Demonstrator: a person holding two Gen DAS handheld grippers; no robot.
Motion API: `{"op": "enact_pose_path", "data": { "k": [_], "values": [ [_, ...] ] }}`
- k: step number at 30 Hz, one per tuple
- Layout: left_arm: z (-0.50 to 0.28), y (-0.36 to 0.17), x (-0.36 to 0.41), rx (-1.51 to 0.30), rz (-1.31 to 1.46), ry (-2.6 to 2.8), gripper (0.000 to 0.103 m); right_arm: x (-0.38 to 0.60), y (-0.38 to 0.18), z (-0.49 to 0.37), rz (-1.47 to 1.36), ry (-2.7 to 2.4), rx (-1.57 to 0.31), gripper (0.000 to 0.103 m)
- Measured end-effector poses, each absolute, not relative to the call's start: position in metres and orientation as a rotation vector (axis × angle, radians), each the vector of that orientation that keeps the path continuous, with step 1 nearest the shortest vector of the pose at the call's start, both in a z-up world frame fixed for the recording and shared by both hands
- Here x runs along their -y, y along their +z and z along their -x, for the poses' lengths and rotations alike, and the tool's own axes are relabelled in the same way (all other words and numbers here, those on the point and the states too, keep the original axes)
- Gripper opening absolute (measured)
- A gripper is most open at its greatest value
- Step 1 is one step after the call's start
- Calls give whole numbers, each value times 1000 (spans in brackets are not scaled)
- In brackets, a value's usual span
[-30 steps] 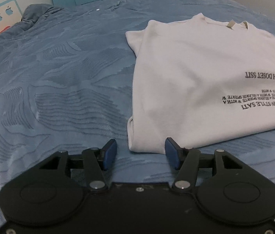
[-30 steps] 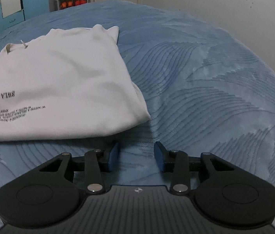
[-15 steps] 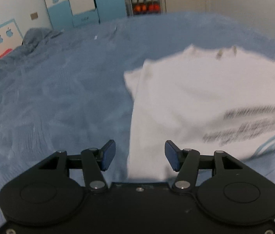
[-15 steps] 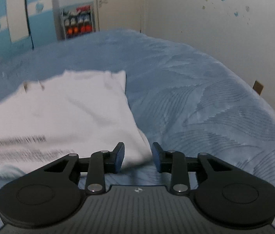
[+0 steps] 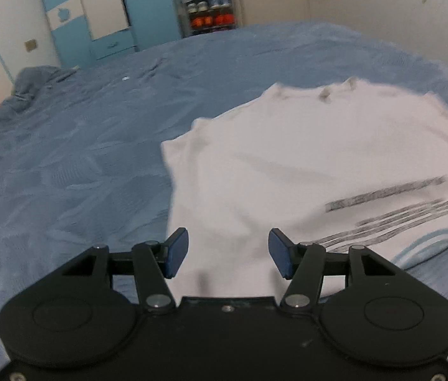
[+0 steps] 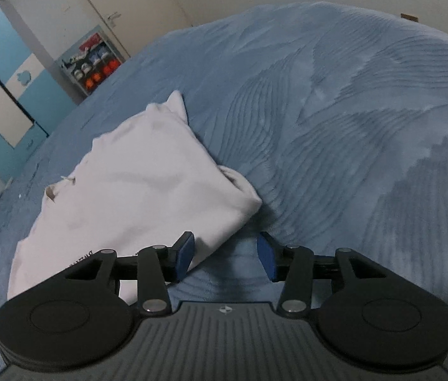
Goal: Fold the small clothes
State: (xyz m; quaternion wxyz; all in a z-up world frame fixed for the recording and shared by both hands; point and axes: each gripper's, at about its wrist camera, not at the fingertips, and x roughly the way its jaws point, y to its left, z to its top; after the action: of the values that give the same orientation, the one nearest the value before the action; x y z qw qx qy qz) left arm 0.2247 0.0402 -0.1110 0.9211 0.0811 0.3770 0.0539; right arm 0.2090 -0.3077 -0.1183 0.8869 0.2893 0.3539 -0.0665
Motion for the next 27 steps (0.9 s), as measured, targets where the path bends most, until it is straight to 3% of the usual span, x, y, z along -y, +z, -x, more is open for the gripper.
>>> {"op": "enact_pose_path", "data": {
  "k": [5,11,14,15,17,19,21,27],
  "values": [
    [-233,-126,-53,-802,-162,138,58,301,-118,-225,-576,-156,-711,57],
    [-227,-138,-53,-818,-196,142,58,293,-121,-247,-495,-166,-735,70],
    [-230,-148,-57,-841,-192,145,58,291,-124,-258,-498,-164,-770,81],
    [-230,-152,-58,-848,-189,149,58,290,-125,-261,-497,-161,-780,80],
    [-230,-156,-60,-853,-186,158,58,287,-125,-265,-450,-173,-784,63],
    [-230,-157,-59,-847,-187,166,58,284,-123,-263,-407,-169,-767,31],
    [-230,-158,-57,-844,-200,166,58,284,-119,-259,-402,-154,-740,13],
    [-231,-155,-57,-849,-198,168,58,284,-108,-251,-412,-153,-689,6]
  ]
}}
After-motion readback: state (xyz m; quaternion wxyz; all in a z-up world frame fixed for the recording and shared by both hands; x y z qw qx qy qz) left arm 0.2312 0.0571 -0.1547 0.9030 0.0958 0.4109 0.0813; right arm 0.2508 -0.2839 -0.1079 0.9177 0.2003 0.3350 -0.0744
